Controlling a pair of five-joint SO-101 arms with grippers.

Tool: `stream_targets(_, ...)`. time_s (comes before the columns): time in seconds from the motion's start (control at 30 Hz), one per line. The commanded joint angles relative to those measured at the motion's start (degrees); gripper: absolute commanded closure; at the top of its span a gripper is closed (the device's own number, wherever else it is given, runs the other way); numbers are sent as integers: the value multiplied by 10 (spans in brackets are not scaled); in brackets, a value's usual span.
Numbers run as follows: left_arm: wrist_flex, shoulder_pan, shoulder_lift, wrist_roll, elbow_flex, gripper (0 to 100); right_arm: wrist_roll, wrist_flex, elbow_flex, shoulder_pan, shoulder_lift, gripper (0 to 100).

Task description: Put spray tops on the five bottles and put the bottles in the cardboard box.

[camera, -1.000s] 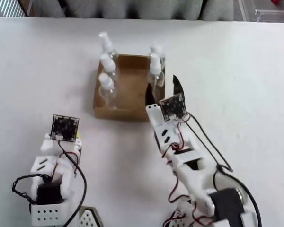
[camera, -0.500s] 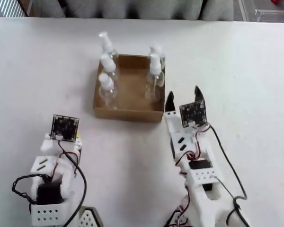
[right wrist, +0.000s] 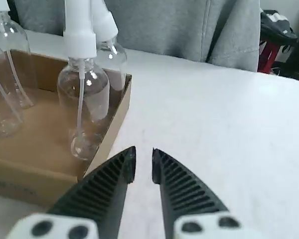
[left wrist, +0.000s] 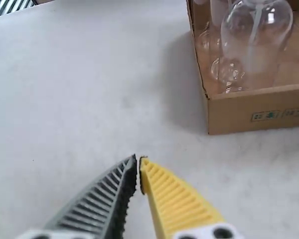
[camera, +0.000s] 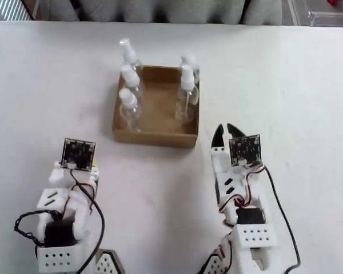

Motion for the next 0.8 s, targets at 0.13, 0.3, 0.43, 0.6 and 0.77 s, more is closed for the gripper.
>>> stream_targets(0.13,4,-4,-2,-5,-1,978,0,247,9,-1,-121,982)
stream_targets(0.3,119,-7,-2,-5,-1,977,0,375,9,3,-195,982)
stream_targets(0.43,190,-7,-3,-5,-1,977,0,453,9,3,-249,982)
stream_targets(0.6,231,-7,-4,-2,-1,977,0,559,8,3,-311,982)
stream_targets(0.77,231,-7,-4,-2,-1,977,4,623,6,15,-320,981)
